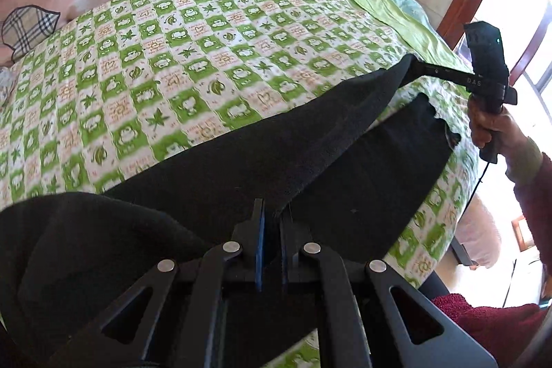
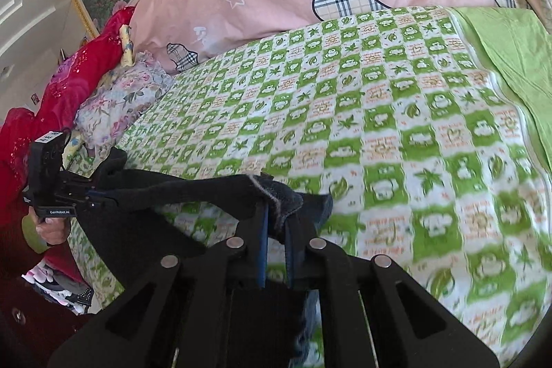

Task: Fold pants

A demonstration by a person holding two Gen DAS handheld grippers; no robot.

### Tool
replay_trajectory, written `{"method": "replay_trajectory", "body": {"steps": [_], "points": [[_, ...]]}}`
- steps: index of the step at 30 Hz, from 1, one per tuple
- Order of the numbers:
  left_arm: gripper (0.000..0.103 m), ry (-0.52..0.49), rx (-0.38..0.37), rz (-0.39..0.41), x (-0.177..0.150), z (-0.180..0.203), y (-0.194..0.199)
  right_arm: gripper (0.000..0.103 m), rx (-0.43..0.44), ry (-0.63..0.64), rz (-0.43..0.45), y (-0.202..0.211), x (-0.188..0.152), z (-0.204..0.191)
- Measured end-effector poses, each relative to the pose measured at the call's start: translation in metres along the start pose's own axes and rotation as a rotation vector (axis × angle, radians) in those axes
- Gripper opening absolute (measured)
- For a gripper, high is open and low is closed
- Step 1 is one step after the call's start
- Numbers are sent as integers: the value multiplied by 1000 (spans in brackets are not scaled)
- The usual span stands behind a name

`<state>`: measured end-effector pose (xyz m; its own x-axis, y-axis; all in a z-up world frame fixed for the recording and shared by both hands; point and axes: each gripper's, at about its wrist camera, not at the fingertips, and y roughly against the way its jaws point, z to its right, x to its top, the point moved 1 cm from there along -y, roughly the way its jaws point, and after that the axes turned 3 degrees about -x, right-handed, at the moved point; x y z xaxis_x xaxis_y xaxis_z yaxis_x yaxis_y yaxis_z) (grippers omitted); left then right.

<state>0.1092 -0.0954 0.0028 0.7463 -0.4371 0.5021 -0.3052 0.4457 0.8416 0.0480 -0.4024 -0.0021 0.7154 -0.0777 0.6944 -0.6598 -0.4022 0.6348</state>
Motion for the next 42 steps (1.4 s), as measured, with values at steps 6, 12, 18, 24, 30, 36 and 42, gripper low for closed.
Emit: {"method": "replay_trajectory", "body": {"steps": [6,12,18,24,30,36,42], "points": [[5,-13,21,33,-15,13,13,9,-24,53,44,25,-22,-18],[5,-45,30,39,-32,27,17,9,-68,96,27,41,-48,-30],[5,-72,27,-21,-56,41,-9,3,-121,68,-24,40,-72,-21],[6,-90,49,-52,-70,47,-26,3,-139,62,-46,37,-85,-27],[14,-55,23,-48,-73,42,-22,3,-168,58,-77,40,-93,-32],[49,27,13,-33,-81,36,-4,16,-228,-24,-59,58,-94,-30],[55,189,56,17,-90,7,30,46,-180,-69,45,76,-85,-44]]}}
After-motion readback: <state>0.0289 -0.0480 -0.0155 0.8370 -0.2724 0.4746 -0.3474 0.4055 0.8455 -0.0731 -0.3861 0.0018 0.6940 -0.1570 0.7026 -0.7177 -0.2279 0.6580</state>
